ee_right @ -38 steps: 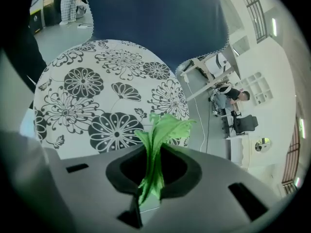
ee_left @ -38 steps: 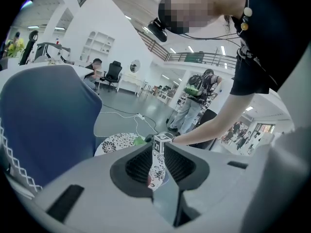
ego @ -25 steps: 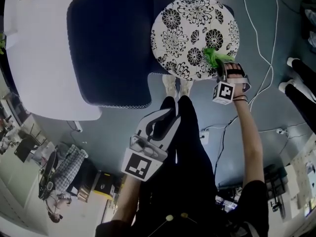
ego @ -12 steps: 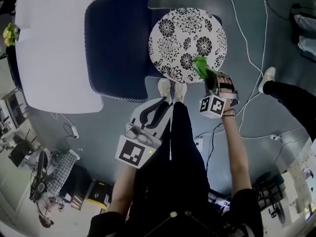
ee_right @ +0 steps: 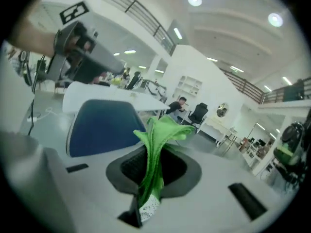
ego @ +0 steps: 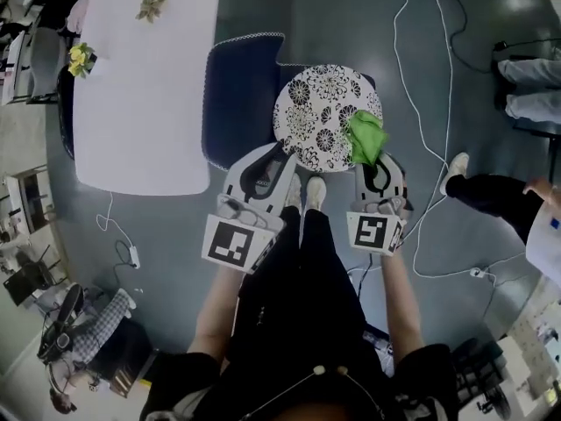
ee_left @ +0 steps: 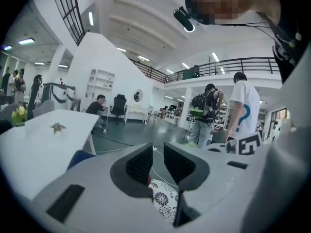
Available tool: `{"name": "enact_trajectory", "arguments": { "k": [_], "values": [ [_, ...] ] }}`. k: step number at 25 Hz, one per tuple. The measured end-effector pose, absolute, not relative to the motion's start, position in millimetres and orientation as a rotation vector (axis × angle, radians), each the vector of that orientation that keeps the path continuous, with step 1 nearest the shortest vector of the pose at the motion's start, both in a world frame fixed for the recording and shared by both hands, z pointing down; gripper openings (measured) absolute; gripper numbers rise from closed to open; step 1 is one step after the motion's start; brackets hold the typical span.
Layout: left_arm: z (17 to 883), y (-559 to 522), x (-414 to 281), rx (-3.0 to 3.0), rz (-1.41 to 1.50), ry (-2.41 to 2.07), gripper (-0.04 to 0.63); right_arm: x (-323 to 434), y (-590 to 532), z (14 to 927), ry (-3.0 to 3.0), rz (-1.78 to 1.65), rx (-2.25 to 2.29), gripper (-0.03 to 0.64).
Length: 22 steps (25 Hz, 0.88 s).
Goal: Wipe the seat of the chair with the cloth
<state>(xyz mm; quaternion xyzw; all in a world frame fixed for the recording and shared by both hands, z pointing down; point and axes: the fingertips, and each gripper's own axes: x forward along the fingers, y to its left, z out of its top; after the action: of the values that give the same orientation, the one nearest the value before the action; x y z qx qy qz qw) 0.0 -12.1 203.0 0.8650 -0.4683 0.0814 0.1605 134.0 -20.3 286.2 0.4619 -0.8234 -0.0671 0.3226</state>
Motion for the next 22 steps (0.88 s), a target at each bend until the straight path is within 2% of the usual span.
{"name": "enact_trajectory", "arguments": {
  "k": [6,13,22],
  "values": [
    [129,-19,7,2.580,0.205,-1.395,0.032,130,-13,154,-2.478,0.102,1.476,0.052],
    [50,11,4,2.748,0.127,-1.483,0.008,129,21,61,-2.689,0.153,1.510,0.051],
    [5,62,-3,2.787,-0.003,-1.449,0.005,121,63,-10,-2.762,-0.099,1.535,0.049]
  ]
}}
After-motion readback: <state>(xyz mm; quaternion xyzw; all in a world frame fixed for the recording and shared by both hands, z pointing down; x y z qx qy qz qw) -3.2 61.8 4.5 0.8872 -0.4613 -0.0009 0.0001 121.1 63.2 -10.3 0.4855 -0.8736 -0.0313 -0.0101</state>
